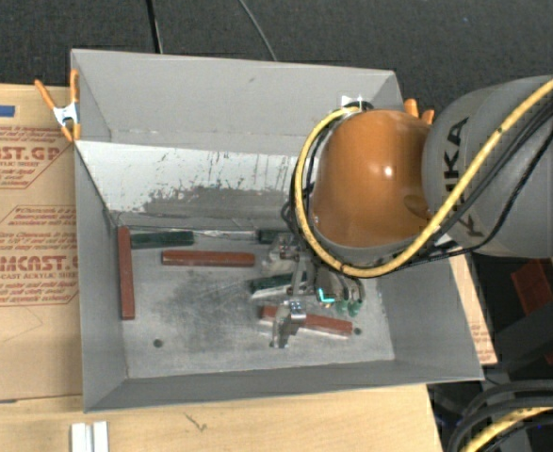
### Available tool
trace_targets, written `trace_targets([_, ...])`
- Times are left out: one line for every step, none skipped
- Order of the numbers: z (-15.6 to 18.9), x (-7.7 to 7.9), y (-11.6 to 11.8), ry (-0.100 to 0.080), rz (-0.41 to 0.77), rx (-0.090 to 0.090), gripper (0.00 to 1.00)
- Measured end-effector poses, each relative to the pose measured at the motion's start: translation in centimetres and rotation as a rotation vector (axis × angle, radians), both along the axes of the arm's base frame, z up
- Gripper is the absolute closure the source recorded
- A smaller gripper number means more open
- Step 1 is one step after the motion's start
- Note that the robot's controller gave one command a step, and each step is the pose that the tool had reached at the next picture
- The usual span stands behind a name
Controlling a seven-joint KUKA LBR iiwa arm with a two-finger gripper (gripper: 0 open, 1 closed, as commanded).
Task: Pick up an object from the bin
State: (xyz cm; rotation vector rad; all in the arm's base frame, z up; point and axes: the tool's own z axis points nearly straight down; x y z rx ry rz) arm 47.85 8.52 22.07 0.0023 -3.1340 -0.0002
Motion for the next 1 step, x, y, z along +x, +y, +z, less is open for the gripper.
trace_targets([0.37, 0.17, -0.05, -0.008, -0.001, 0.001, 0.0])
